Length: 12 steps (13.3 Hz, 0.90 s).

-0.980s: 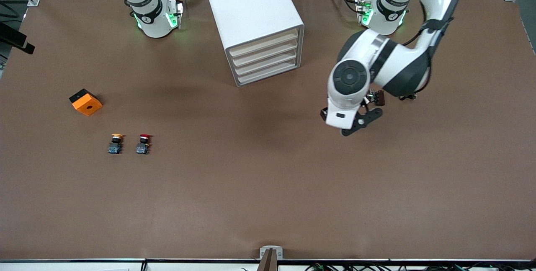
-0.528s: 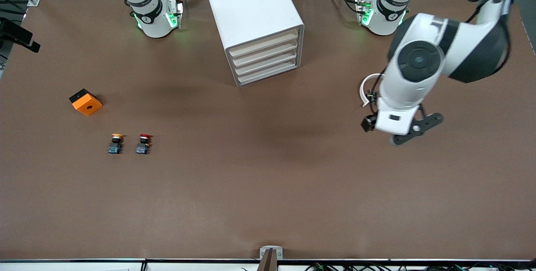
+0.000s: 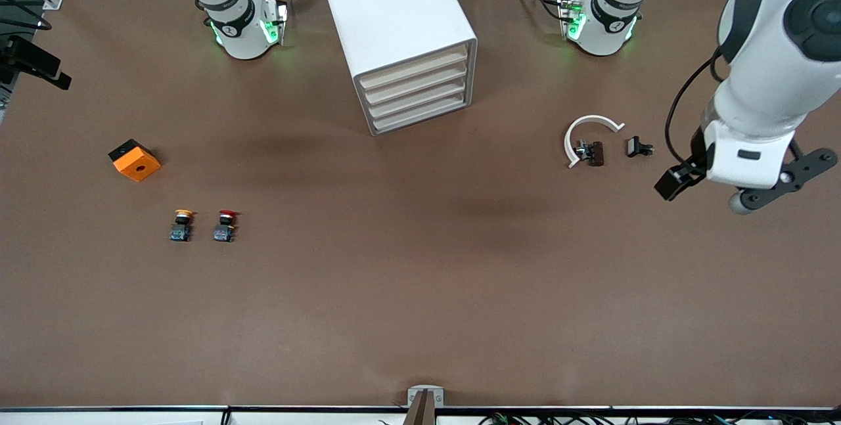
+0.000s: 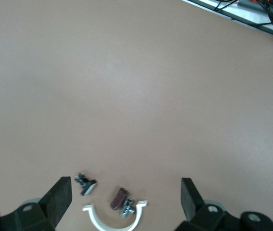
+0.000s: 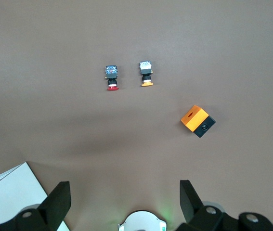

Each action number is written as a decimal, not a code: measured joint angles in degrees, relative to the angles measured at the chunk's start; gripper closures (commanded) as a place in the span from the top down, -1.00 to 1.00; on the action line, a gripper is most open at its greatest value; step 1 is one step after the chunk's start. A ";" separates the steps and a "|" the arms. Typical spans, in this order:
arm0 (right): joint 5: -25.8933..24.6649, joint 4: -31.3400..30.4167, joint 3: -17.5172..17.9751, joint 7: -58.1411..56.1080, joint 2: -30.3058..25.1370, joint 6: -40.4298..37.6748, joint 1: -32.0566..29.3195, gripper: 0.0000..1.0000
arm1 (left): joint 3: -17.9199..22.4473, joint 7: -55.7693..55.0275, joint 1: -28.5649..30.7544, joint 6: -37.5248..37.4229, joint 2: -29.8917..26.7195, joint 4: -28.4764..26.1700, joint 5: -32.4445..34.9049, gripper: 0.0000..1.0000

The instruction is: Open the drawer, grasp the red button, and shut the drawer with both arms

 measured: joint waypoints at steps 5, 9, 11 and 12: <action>0.00 -0.29 0.23 -0.01 -0.08 0.31 0.02 1.00 | 0.01 8.75 2.74 -5.55 -0.86 1.92 -0.01 1.00; 0.00 -0.46 0.29 -1.33 -0.28 0.84 0.14 1.00 | 2.84 14.54 3.02 -7.75 -3.44 2.06 -4.59 1.00; 0.00 -1.18 0.29 -2.17 -0.63 1.61 0.14 1.00 | 5.81 20.56 2.82 -9.05 -5.48 1.10 -6.61 1.00; 0.00 -1.98 0.28 -2.77 -1.10 2.47 0.14 1.00 | 7.84 23.77 2.25 -9.25 -6.54 0.34 -7.67 1.00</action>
